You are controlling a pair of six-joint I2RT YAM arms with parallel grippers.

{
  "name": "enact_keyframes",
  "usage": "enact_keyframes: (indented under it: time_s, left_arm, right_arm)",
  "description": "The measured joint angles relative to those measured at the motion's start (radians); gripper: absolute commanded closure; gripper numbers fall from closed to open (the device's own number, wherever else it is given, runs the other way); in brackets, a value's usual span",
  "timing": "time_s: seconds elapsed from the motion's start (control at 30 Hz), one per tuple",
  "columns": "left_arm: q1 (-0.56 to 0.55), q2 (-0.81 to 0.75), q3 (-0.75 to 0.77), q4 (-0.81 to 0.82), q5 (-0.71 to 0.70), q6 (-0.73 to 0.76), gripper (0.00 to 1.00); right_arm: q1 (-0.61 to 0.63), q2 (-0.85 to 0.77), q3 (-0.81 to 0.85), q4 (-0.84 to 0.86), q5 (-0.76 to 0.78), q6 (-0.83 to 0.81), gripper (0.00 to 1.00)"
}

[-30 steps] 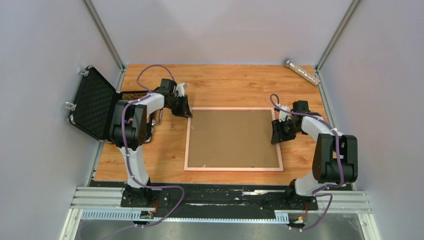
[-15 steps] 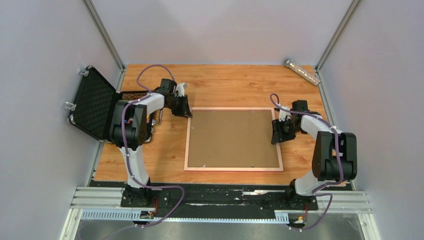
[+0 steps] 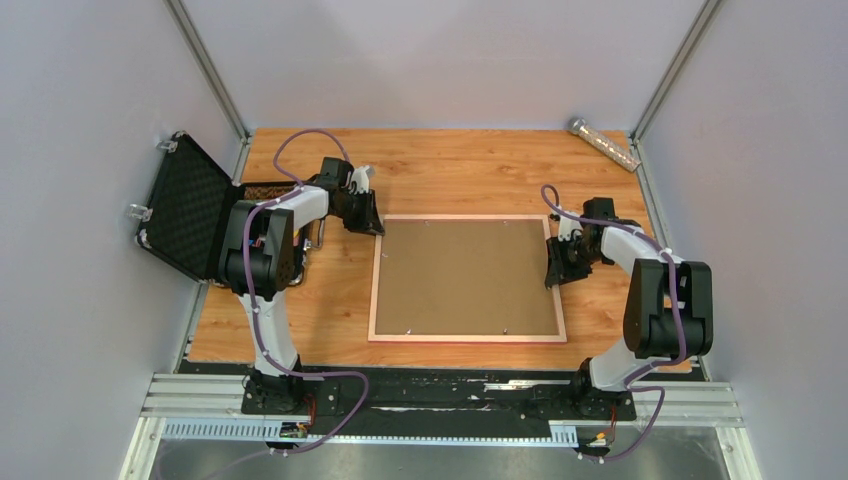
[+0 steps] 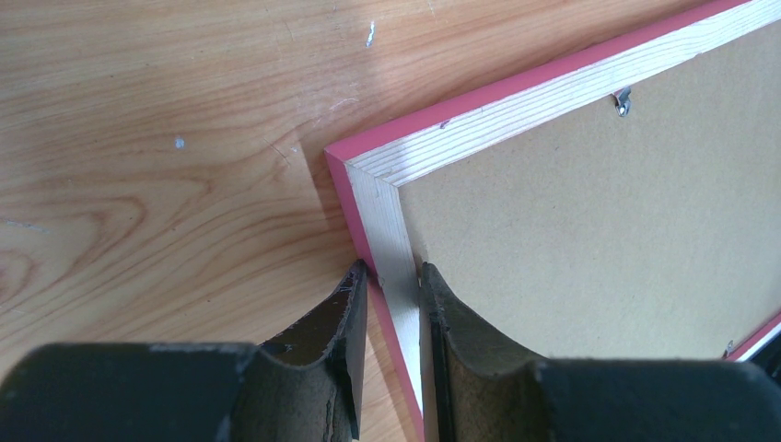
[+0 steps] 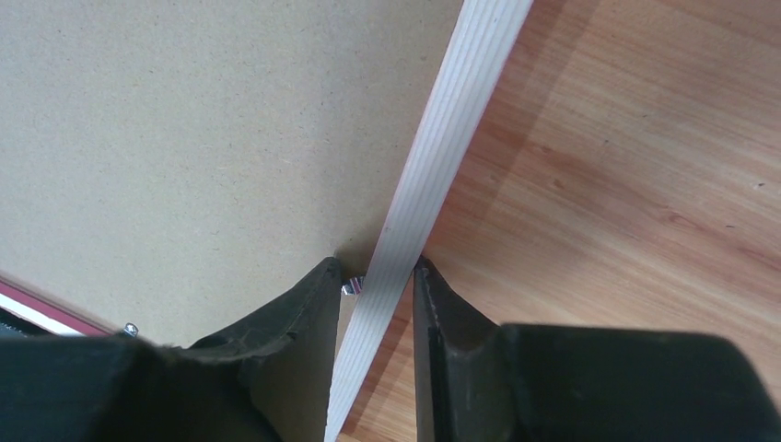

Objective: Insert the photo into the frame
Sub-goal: Install the photo frame at the center of the board.

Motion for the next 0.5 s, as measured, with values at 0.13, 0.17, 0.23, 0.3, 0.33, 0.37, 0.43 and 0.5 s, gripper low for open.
enact_keyframes:
  time_s: [0.13, 0.17, 0.23, 0.3, 0.33, 0.37, 0.43, 0.5]
  left_arm:
    - [0.000, 0.000, 0.000, 0.000, 0.000, 0.000, 1.00]
    - [0.000, 0.000, 0.000, 0.000, 0.000, 0.000, 1.00]
    - [0.000, 0.000, 0.000, 0.000, 0.000, 0.000, 1.00]
    - [0.000, 0.000, 0.000, 0.000, 0.000, 0.000, 1.00]
    - [0.000, 0.000, 0.000, 0.000, 0.000, 0.000, 1.00]
    - [0.000, 0.000, 0.000, 0.000, 0.000, 0.000, 1.00]
    - [0.000, 0.000, 0.000, 0.000, 0.000, 0.000, 1.00]
    - [0.000, 0.000, 0.000, 0.000, 0.000, 0.000, 1.00]
  right_arm:
    - [0.000, 0.000, 0.000, 0.000, 0.001, -0.001, 0.76]
    - [0.000, 0.000, 0.000, -0.001, 0.001, -0.001, 0.76]
    - [0.000, 0.000, 0.000, -0.001, 0.001, -0.005, 0.76]
    - [0.000, -0.001, 0.000, -0.002, 0.000, -0.012, 0.76]
    - [0.000, -0.002, 0.000, -0.002, -0.001, -0.016, 0.76]
    - [0.000, -0.002, 0.000, -0.002, -0.002, -0.021, 0.76]
    - [0.000, -0.003, 0.000, -0.004, -0.003, -0.033, 0.76]
    - [0.000, -0.003, 0.000, -0.005, -0.005, -0.043, 0.76]
